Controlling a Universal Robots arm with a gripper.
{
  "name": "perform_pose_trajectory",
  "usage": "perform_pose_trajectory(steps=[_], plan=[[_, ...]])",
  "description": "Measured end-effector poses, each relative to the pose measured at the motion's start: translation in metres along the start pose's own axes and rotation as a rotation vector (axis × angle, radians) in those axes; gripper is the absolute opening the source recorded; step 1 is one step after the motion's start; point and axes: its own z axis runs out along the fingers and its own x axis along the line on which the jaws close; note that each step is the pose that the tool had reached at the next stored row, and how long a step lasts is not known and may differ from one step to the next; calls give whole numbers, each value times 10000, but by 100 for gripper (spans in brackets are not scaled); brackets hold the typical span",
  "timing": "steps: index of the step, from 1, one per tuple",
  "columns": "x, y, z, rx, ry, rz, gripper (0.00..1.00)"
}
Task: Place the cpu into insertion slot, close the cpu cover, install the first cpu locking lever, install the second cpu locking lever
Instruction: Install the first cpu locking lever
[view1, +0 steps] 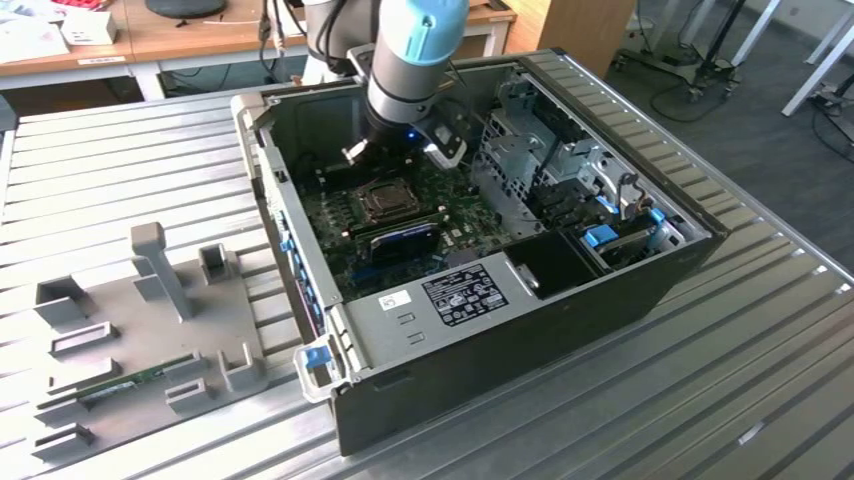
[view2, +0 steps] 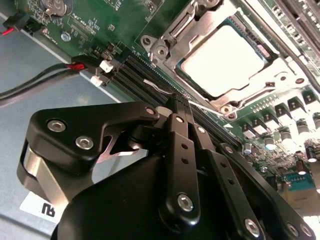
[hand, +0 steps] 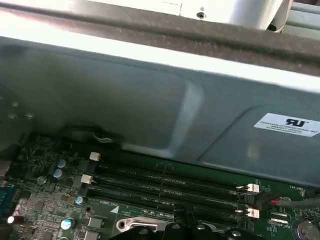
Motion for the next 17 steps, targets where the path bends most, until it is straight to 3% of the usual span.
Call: perform_pose_trajectory(steps=[8, 17], plan=[[-22, -10, 47, 26, 20, 7, 10], [-36, 23, 70, 25, 20, 6, 10]])
